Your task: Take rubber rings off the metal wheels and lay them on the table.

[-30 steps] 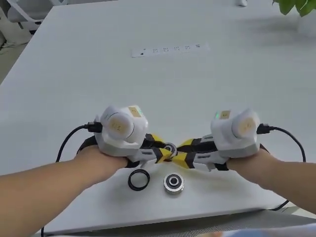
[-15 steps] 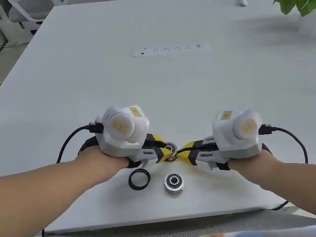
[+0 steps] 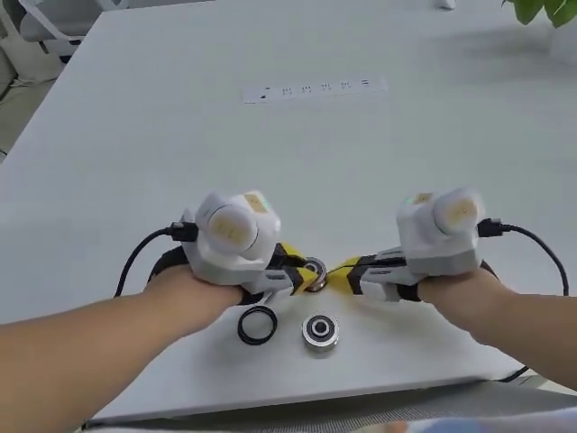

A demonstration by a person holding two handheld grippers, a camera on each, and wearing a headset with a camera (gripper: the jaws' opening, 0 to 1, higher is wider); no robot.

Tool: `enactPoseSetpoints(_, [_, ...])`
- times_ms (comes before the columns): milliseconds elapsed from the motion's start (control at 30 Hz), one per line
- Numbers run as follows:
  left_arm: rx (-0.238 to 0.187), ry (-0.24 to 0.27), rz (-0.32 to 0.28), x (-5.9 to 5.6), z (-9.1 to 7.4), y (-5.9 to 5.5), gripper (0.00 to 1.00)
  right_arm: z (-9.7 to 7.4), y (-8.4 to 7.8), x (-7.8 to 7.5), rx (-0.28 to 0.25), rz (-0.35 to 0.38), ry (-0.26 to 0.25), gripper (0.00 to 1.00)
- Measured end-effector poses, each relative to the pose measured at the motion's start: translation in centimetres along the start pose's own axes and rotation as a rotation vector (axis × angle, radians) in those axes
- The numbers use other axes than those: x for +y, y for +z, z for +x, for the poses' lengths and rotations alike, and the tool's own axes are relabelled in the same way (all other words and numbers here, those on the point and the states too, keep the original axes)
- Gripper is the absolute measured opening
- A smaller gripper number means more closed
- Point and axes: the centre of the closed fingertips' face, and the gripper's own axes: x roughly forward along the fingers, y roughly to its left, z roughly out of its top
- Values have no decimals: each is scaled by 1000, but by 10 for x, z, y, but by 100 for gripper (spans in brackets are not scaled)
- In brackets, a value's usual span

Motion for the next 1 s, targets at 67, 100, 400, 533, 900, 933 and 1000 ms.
enactPoseSetpoints(67, [-1, -1, 1, 0, 0, 0, 12, -2, 1, 0, -12, 31, 0, 0])
enactPoseSetpoints(100, [-1, 0, 3, 0, 0, 0, 12, -3, 4, 1, -31, 54, 3, 0])
enactPoseSetpoints(400, [7, 8, 7, -1, 0, 0, 12, -9, 13, 5, -77, 138, 8, 0])
enactPoseSetpoints(533, [12, 12, 11, -1, 1, 0, 12, -9, 15, 5, -92, 170, 15, 0])
enactPoseSetpoints(900, [16, 20, 8, -2, 1, 1, 11, -7, 18, 9, -106, 226, 49, 0])
enactPoseSetpoints(933, [16, 20, 9, -2, 1, 1, 11, -6, 17, 10, -102, 225, 57, 0])
enactPoseSetpoints(1000, [18, 20, 12, -2, 1, 1, 11, -4, 17, 11, -101, 214, 59, 0])
